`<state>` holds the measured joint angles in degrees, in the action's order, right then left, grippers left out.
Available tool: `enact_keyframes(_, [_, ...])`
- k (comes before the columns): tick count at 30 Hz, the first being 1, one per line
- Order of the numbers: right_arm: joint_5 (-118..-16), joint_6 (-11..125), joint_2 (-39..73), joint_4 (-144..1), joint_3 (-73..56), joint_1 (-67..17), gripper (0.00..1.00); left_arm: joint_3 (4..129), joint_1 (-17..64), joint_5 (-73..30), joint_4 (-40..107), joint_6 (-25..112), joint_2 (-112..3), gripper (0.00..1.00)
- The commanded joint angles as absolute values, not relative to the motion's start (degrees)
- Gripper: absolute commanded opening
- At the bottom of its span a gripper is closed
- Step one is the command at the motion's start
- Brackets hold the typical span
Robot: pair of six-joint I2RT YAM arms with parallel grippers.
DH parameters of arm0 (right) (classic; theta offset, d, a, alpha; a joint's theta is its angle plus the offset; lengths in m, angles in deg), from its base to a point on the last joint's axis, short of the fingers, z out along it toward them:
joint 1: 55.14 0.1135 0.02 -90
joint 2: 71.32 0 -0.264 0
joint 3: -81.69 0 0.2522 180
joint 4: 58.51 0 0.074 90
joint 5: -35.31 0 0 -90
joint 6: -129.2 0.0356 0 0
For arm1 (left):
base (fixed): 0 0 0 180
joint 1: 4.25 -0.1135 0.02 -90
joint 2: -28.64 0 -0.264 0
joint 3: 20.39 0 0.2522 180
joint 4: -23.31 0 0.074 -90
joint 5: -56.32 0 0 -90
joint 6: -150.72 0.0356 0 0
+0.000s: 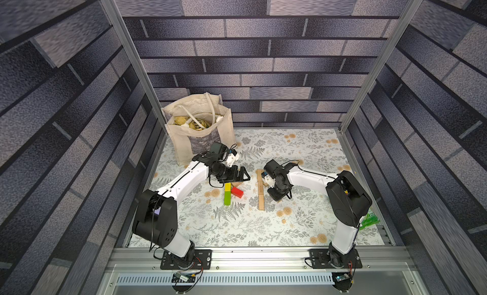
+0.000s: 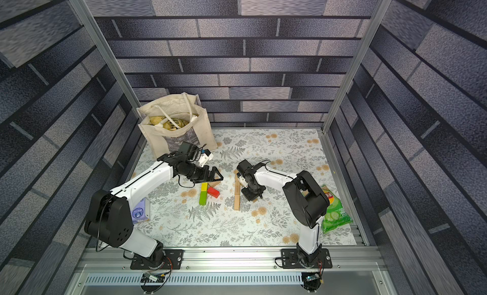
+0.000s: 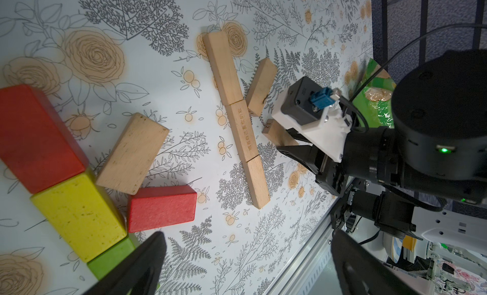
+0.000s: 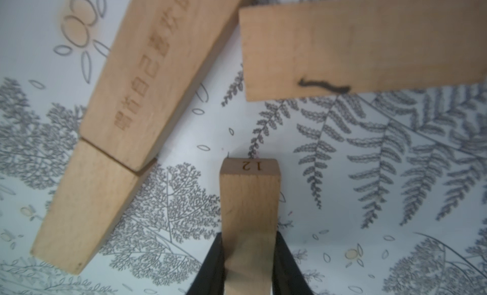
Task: Assemble the letter k with building blocks
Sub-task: Assemble the building block at the center of the board.
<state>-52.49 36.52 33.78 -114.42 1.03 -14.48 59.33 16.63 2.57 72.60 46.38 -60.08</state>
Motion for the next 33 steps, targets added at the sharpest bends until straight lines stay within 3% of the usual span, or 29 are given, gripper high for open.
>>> enact_keyframes(1, [-50.1, 33.3, 31.1, -117.4, 3.6, -14.1, 0.11, 60.0, 16.2, 3.9, 73.3, 48.1, -60.3, 1.00])
enact_keyframes(9, [-47.2, 26.2, 31.0, -114.4, 3.3, -14.1, 0.11, 61.1, 16.1, 7.3, 74.3, 49.3, -61.5, 1.00])
enact_keyframes(33, [-54.2, 21.4, 36.4, -114.2, -1.8, -14.2, 0.11, 60.4, 14.9, 5.3, 74.9, 50.3, -61.2, 1.00])
